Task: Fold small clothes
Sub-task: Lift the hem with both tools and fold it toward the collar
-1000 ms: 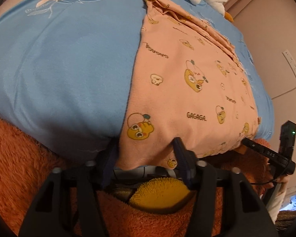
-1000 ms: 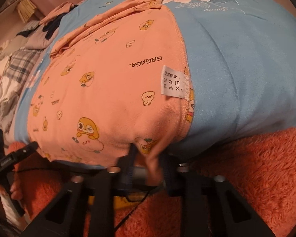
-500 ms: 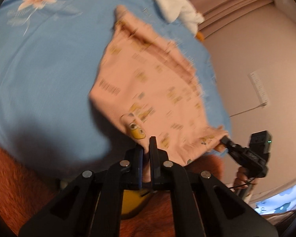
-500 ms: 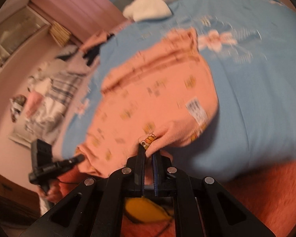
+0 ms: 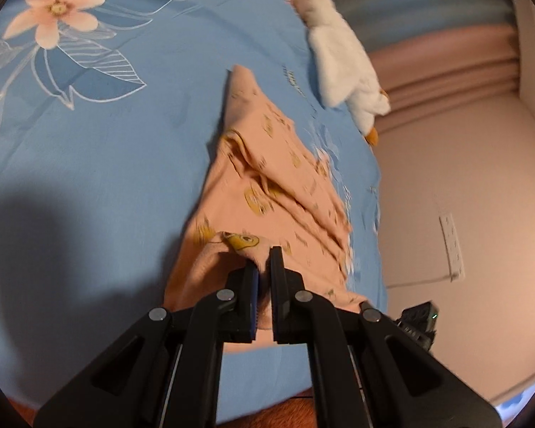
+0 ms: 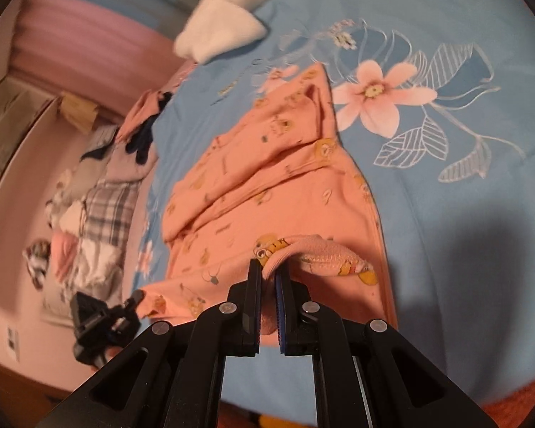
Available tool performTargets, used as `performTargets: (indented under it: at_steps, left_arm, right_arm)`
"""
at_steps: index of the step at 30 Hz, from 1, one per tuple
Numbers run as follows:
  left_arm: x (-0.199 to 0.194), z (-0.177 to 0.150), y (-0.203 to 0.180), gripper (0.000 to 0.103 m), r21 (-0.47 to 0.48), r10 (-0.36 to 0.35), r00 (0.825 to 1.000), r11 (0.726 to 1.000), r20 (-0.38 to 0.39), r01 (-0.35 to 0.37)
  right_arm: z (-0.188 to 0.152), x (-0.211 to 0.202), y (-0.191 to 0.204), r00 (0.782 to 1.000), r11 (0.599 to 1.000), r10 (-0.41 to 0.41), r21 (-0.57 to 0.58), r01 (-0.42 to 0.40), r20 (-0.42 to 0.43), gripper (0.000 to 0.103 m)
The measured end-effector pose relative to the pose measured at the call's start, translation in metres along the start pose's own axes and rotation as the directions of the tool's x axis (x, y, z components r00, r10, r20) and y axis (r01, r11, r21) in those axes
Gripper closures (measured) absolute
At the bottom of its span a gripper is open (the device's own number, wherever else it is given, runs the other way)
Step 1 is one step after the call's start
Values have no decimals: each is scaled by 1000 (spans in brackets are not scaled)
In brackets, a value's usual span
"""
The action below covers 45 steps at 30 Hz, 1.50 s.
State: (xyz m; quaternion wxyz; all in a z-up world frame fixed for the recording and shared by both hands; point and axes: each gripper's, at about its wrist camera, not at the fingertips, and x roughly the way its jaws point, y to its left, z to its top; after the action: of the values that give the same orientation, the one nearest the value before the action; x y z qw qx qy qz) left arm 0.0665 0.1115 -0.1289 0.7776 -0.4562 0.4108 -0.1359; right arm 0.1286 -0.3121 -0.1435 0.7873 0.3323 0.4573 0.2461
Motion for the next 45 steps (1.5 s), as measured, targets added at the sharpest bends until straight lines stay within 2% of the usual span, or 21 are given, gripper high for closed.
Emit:
performTargets:
  at_steps: [3, 5, 9, 13, 15, 16, 18, 19, 20, 23, 26, 28, 30, 32, 35, 37, 39, 41, 42, 44, 45]
  left_arm:
    - [14, 15, 9, 100, -81, -39, 999, 996, -26, 37]
    - [20, 23, 14, 100, -124, -47, 998, 991, -36, 42]
    - [29, 35, 19, 101, -175, 25, 999, 984, -45, -33]
    - [28, 45, 15, 98, -187, 30, 999, 982, -19, -33]
    - [28, 49, 10, 96, -179, 46, 999, 983, -1, -45]
    - [28, 51, 7, 91, -176, 40, 999, 984, 1, -39]
    - [29, 56, 3, 75, -175, 25, 1000, 984, 17, -22]
    - [27, 58, 0, 64, -169, 33, 999, 985, 36, -26]
    - [24, 61, -4, 58, -158, 39, 997, 987, 61, -29]
    - [12, 70, -11, 55, -111, 68, 992, 992, 108, -56]
    - [0, 71, -12, 57, -66, 106, 988, 993, 109, -99]
    - [-7, 65, -16, 57, -3, 166, 982, 986, 87, -166]
    - [-12, 55, -19, 63, 58, 221, 973, 973, 67, -225]
    - [-14, 42, -24, 73, 94, 217, 975, 971, 40, -220]
    - [-12, 18, -36, 73, 183, 183, 983, 967, -11, -178]
    - [-1, 6, -45, 73, 268, 207, 978, 944, -33, -191]
    - [19, 0, -47, 73, 335, 271, 961, 911, -47, -241]
    - [36, -2, -45, 74, 359, 328, 943, 888, -57, -287]
    - [44, -3, -46, 75, 363, 337, 940, 884, -57, -295]
    - [54, -5, -46, 75, 374, 314, 948, 887, -56, -271]
    - [58, -4, -46, 75, 377, 311, 950, 884, -35, -276]
  right_arm:
    - [10, 11, -3, 1000, 999, -25, 34, 25, -11, 94]
    - [17, 17, -5, 1000, 998, -10, 67, 11, -21, 94]
    - [28, 22, -15, 1000, 988, 22, 154, -18, -23, 94]
    - [41, 13, -24, 999, 973, 21, 227, -32, 48, 93]
    - [45, 5, -28, 995, 968, -9, 251, -17, 100, 86]
    - [47, 1, -29, 993, 966, -16, 257, -16, 120, 80]
    - [51, -4, -31, 990, 963, -14, 269, -25, 142, 75]
    - [53, -5, -32, 990, 963, -16, 268, -23, 142, 75]
    - [55, -6, -31, 990, 966, -29, 260, -7, 137, 75]
    - [55, -16, -21, 981, 977, -139, 183, 113, 133, 75]
    - [44, -28, -8, 964, 971, -239, 56, 234, 117, 75]
    - [32, -35, -1, 955, 959, -279, -19, 282, 98, 75]
    - [16, -34, 8, 953, 948, -300, -98, 304, 53, 75]
    - [3, -29, 15, 952, 940, -306, -152, 307, 30, 75]
    - [-13, -4, 30, 957, 935, -285, -234, 265, -53, 75]
    - [-13, 15, 35, 953, 925, -294, -274, 264, -75, 75]
    - [-4, 30, 38, 942, 913, -328, -281, 297, -72, 75]
    - [7, 38, 42, 944, 912, -326, -280, 300, -50, 75]
    - [12, 40, 44, 946, 913, -323, -276, 301, -36, 75]
    - [21, 41, 51, 954, 914, -300, -280, 293, 17, 75]
    - [28, 40, 54, 950, 910, -307, -275, 309, 52, 75]
